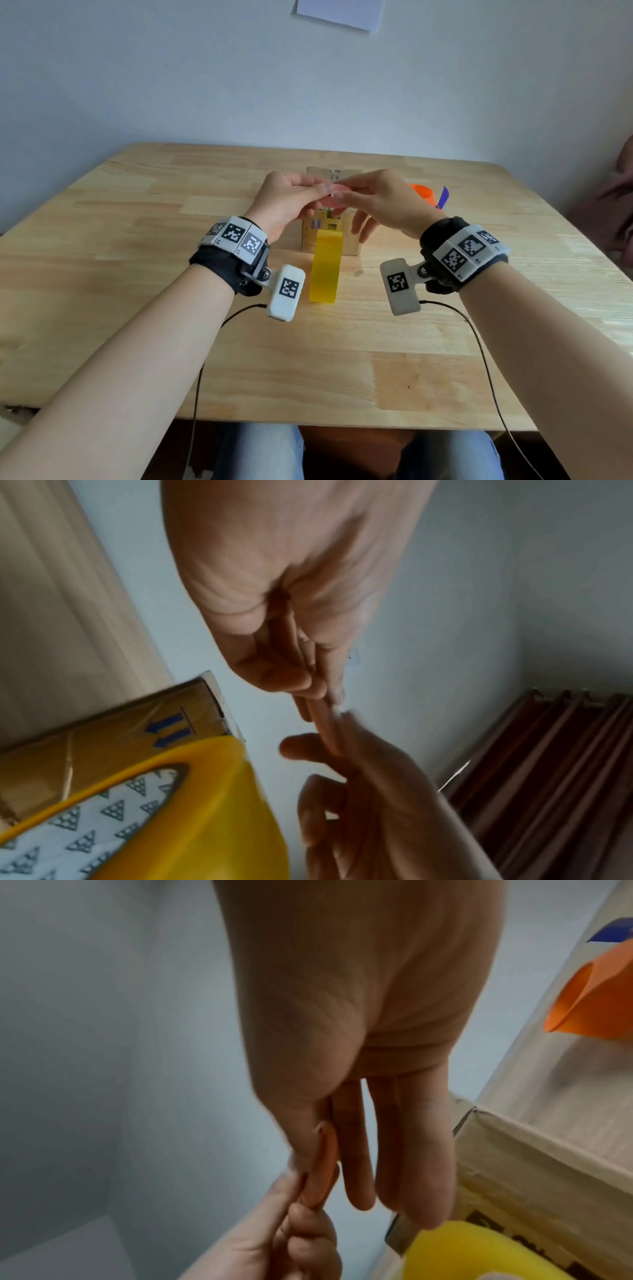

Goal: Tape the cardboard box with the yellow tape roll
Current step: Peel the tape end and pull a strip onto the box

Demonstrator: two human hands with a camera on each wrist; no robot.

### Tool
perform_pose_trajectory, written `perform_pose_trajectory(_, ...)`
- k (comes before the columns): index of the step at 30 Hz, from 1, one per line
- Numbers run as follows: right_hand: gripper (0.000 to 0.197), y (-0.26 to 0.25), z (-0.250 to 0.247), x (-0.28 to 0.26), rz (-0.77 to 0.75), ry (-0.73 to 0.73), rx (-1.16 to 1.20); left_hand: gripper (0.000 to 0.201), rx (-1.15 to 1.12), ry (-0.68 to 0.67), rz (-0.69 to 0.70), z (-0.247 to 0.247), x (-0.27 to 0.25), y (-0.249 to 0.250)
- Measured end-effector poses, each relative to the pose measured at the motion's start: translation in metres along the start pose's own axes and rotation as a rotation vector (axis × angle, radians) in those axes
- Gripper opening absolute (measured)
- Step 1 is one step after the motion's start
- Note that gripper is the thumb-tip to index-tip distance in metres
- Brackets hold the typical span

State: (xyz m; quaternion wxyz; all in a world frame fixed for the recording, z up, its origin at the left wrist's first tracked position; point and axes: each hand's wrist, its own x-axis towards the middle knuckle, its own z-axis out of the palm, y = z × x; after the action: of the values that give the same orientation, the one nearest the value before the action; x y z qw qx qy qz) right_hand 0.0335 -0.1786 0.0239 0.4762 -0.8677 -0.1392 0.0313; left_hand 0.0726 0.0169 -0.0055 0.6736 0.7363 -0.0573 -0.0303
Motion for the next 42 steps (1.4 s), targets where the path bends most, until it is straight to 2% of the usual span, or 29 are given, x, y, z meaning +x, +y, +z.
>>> perform_pose_trajectory(4,0.030,0.008,-0.004,0.002,-0.011,0.001,0.030,0.015,-0.081,-0.096,0.012,0.002,0.000,0.002)
perform_pose_trajectory(8,0.028,0.013,-0.008,0.003,-0.012,-0.010,0.043,0.019,0.005,-0.111,-0.017,0.005,0.000,0.004)
perform_pose_trajectory(12,0.028,0.017,-0.009,0.005,0.011,0.024,0.091,0.037,0.062,-0.061,-0.119,0.000,0.001,0.007)
perform_pose_trajectory(14,0.025,0.022,-0.011,0.005,0.001,0.018,0.042,0.030,0.111,-0.043,-0.212,-0.008,-0.002,0.002)
perform_pose_trajectory(16,0.026,0.027,-0.011,0.005,-0.012,-0.017,0.045,0.029,0.143,-0.113,-0.336,-0.013,-0.007,-0.009)
perform_pose_trajectory(18,0.035,0.031,-0.011,0.006,-0.005,-0.043,0.063,0.041,0.128,-0.238,-0.440,-0.012,-0.014,-0.021)
perform_pose_trajectory(20,0.032,0.033,-0.008,0.008,-0.014,-0.030,0.012,0.048,0.078,-0.341,-0.486,-0.007,-0.020,-0.029)
perform_pose_trajectory(22,0.025,0.034,-0.006,0.011,-0.026,0.007,-0.118,0.050,0.017,-0.379,-0.492,-0.002,-0.024,-0.032)
perform_pose_trajectory(26,0.019,0.034,-0.005,0.014,-0.083,0.077,-0.389,0.038,-0.082,-0.378,-0.443,0.003,-0.028,-0.037)
perform_pose_trajectory(29,0.011,0.033,-0.004,0.014,-0.102,0.010,-0.483,0.026,-0.145,-0.390,-0.399,0.003,-0.033,-0.041)
perform_pose_trajectory(32,0.011,0.033,-0.001,0.017,-0.084,-0.066,-0.534,0.038,-0.185,-0.375,-0.359,0.001,-0.036,-0.046)
perform_pose_trajectory(39,0.014,0.033,0.001,0.021,-0.102,-0.102,-0.580,0.030,-0.214,-0.386,-0.363,-0.001,-0.039,-0.049)
perform_pose_trajectory(42,0.014,0.031,0.001,0.020,-0.132,-0.120,-0.624,0.046,-0.234,-0.420,-0.365,-0.002,-0.040,-0.050)
